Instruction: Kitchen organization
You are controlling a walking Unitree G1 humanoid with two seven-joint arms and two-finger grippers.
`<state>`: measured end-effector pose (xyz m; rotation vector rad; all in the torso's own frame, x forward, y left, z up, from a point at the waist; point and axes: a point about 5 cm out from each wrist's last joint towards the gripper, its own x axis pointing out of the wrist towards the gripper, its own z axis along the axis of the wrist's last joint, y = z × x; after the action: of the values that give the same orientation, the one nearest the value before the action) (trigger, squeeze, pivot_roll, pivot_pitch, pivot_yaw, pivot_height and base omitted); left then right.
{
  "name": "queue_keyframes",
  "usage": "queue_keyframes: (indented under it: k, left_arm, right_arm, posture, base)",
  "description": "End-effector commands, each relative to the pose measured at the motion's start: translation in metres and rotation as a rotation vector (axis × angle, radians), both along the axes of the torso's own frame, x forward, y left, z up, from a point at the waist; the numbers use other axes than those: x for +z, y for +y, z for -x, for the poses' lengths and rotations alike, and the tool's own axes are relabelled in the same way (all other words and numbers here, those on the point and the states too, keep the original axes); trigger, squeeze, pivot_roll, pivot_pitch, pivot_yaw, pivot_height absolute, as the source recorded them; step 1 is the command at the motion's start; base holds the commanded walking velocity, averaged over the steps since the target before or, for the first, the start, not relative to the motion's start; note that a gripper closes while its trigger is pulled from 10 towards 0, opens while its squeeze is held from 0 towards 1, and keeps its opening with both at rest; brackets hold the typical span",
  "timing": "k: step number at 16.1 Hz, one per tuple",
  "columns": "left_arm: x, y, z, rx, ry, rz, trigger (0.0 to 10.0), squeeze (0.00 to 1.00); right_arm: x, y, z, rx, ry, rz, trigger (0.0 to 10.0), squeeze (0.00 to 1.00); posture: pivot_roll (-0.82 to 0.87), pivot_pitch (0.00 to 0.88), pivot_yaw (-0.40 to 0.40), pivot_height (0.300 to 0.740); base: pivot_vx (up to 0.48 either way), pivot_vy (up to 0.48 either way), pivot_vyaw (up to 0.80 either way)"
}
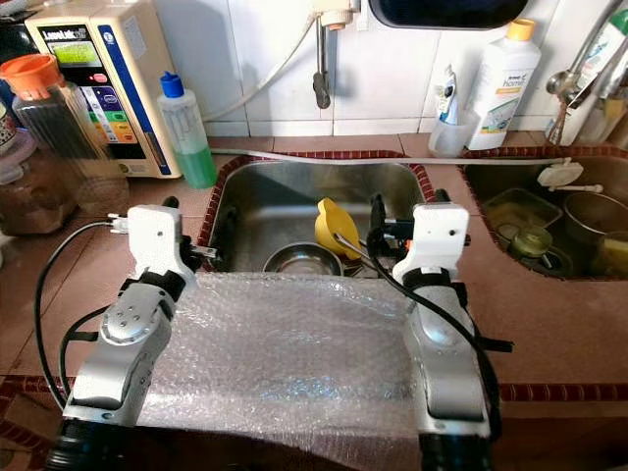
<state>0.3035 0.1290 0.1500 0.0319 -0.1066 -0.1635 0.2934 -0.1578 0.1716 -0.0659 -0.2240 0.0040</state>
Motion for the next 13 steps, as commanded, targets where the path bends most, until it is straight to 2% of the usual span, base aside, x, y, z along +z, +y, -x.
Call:
queue_keyframes:
  k: [1, 3, 10, 11, 13]
  left_arm:
    - [0.004, -0.001, 0.002, 0.009, -0.007, 0.002, 10.0, 0.00]
    - [0.004, -0.006, 0.002, 0.006, 0.008, 0.045, 10.0, 0.00]
    - [0.001, -0.006, 0.002, 0.039, 0.018, -0.007, 10.0, 0.00]
    - [0.001, -0.007, 0.003, 0.032, 0.009, -0.034, 10.0, 0.00]
    - [0.001, -0.007, 0.004, 0.031, 0.018, -0.031, 10.0, 0.00]
  right_arm:
    - [0.001, 0.005, 0.004, 0.020, 0.013, 0.007, 10.0, 0.00]
    - [0.002, 0.007, 0.003, 0.029, 0.029, 0.005, 10.0, 0.00]
    - [0.003, 0.014, -0.005, 0.062, 0.056, -0.004, 10.0, 0.00]
    - [-0.001, 0.011, -0.007, 0.046, 0.078, -0.032, 10.0, 0.00]
    - [-0.001, 0.010, -0.006, 0.044, 0.082, -0.038, 10.0, 0.00]
  posture:
    - [-0.01, 0.000, 0.082, 0.740]
    - [-0.01, 0.000, 0.076, 0.740]
    - [0.02, 0.000, 0.062, 0.740]
    - [0.02, 0.000, 0.062, 0.740]
    - [0.02, 0.000, 0.060, 0.740]
  base:
    - [0.000, 0.000, 0.00]
    - [0.000, 0.000, 0.00]
    - [-0.040, 0.000, 0.00]
    - [0.000, 0.000, 0.00]
    - [0.000, 0.000, 0.00]
